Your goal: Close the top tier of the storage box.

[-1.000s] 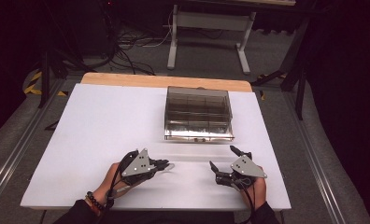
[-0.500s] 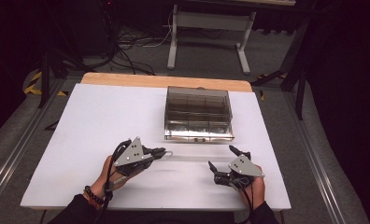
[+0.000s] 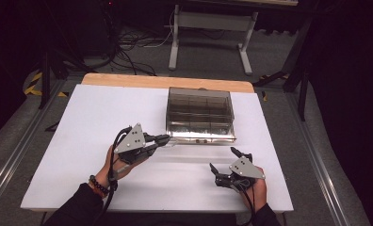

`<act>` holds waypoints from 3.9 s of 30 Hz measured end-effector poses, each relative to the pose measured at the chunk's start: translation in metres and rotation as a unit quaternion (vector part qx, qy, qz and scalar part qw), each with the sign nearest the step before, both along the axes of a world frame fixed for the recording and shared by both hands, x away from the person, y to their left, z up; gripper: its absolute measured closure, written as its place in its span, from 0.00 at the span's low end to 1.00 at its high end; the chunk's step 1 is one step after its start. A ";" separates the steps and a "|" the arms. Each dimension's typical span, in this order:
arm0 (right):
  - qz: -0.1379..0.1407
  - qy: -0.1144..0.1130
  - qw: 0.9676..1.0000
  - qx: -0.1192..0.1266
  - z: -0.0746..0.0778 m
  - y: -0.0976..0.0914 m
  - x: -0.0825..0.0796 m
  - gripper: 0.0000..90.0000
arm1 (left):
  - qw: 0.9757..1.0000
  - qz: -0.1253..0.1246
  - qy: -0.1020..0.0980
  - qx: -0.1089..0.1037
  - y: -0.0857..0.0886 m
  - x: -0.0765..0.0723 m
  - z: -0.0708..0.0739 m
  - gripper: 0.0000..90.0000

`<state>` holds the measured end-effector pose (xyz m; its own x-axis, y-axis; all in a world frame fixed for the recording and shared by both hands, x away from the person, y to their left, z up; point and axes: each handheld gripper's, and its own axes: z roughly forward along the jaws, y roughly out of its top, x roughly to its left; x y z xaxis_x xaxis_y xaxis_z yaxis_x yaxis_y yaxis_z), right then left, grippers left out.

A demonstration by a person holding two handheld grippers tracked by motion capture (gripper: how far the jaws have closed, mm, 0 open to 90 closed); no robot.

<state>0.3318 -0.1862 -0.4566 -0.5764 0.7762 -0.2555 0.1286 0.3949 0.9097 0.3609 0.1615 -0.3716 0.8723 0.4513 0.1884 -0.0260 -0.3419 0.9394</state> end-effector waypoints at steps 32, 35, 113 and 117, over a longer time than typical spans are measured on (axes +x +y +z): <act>0.015 0.006 1.000 -0.010 -0.003 0.003 0.000 0.11 | 1.000 0.014 0.008 0.008 -0.040 0.046 0.009 0.95; 0.018 0.007 1.000 -0.014 -0.003 0.003 0.000 0.11 | 1.000 0.013 0.011 0.006 -0.042 0.047 0.007 0.95; 0.011 0.006 1.000 0.002 -0.002 0.001 0.001 0.11 | 0.993 0.103 0.000 0.051 -0.009 0.048 -0.027 0.55; 0.003 0.002 1.000 0.002 -0.002 0.001 0.001 0.11 | 0.992 0.120 -0.002 0.046 -0.003 0.046 -0.030 0.46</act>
<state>0.3331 -0.1848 -0.4585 -0.5824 0.7737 -0.2494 0.1308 0.3920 0.9106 0.4068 0.1584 -0.4014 0.7406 0.6271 0.2415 0.0633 -0.4229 0.9040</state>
